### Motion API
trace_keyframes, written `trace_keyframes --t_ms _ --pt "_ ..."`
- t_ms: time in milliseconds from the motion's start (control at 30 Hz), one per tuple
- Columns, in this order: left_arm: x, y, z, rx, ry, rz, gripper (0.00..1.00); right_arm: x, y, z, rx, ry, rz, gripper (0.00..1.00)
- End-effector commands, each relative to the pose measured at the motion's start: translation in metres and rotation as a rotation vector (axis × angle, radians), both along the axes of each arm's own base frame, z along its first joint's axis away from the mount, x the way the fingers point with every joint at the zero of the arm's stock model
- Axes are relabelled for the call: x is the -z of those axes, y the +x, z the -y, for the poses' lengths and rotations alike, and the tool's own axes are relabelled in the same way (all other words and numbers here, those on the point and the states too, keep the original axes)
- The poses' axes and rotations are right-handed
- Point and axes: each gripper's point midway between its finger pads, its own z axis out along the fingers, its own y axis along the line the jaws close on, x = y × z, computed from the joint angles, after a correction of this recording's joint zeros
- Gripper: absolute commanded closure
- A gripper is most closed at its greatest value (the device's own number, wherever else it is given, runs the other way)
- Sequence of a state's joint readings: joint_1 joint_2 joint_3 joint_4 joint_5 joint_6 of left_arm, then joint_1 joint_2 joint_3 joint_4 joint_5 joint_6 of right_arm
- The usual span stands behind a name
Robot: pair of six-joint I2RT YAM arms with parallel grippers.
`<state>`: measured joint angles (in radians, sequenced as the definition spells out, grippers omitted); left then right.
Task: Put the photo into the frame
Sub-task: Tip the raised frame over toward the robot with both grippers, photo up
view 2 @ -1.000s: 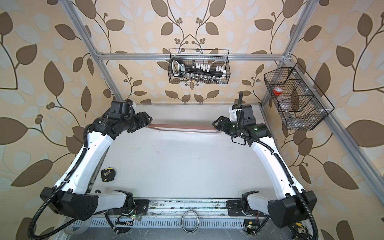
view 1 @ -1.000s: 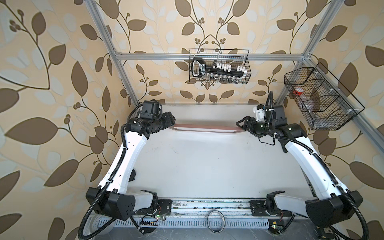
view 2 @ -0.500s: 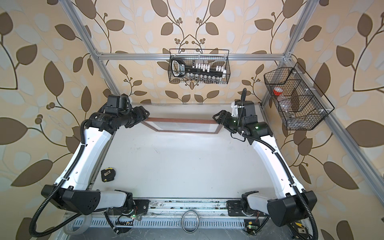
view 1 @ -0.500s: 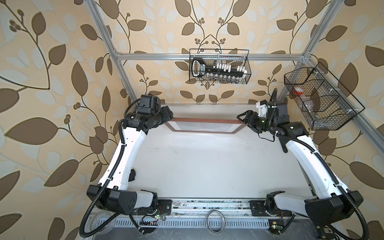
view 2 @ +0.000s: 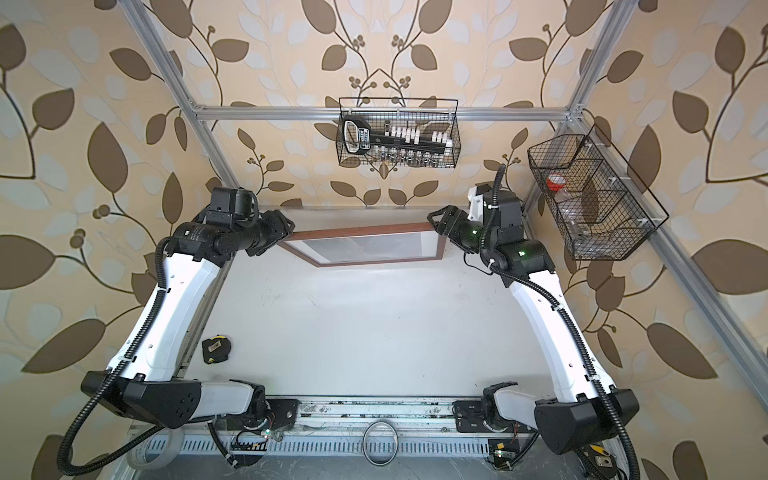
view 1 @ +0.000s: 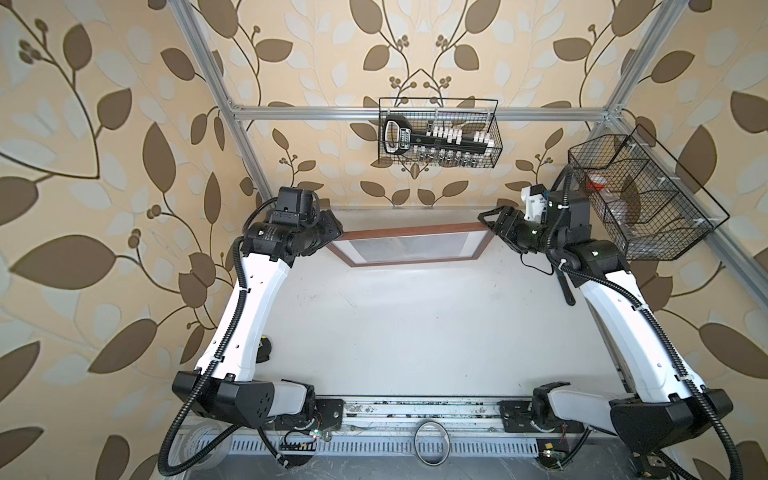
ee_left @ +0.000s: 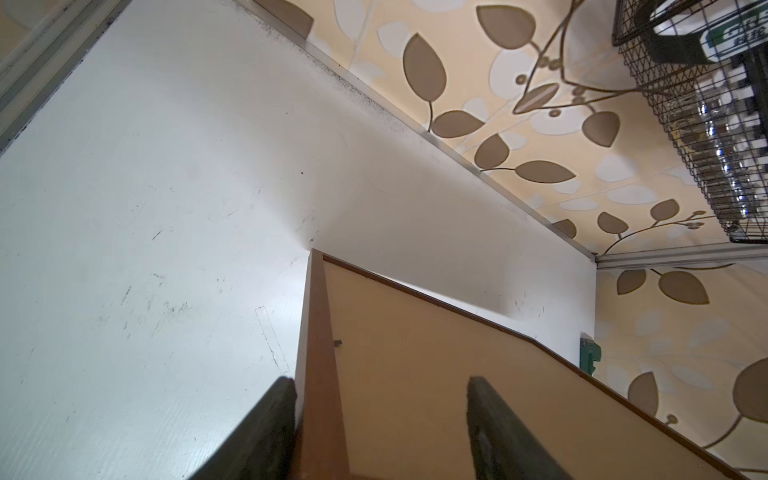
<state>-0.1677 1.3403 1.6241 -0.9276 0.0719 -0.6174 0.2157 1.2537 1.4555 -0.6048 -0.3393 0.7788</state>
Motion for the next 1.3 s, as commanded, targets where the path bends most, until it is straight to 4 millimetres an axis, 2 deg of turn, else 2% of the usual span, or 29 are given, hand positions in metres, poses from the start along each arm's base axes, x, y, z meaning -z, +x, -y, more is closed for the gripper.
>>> trace_keyframes --t_ms 0,167,333,633,800,900,1000,1267 --pt "-0.086 -0.033 0.107 0.463 -0.342 0.182 0.35 -0.088 -0.076 -0.089 -0.541 0.246 0.193 0.25" --pt "-0.084 -0.038 0.106 0.460 -0.347 0.175 0.36 -0.086 -0.080 -0.090 -0.539 0.249 0.189 0.25" --pt "-0.084 -0.038 0.105 0.453 -0.345 0.176 0.36 -0.073 -0.083 -0.090 -0.526 0.263 0.155 0.25" --pt "-0.080 -0.024 0.107 0.434 -0.339 0.158 0.37 -0.053 -0.078 -0.087 -0.469 0.288 0.084 0.25" --pt "-0.083 -0.012 0.108 0.418 -0.333 0.162 0.37 -0.050 -0.066 -0.080 -0.428 0.326 0.061 0.25" --pt "-0.079 -0.002 0.109 0.417 -0.321 0.151 0.37 -0.043 -0.051 -0.073 -0.386 0.356 0.034 0.25" --pt "-0.057 0.018 0.113 0.407 -0.304 0.097 0.38 -0.031 -0.040 -0.073 -0.382 0.358 0.002 0.25" --pt "-0.036 0.045 0.118 0.406 -0.282 0.045 0.38 -0.011 -0.016 -0.071 -0.367 0.367 -0.032 0.26"
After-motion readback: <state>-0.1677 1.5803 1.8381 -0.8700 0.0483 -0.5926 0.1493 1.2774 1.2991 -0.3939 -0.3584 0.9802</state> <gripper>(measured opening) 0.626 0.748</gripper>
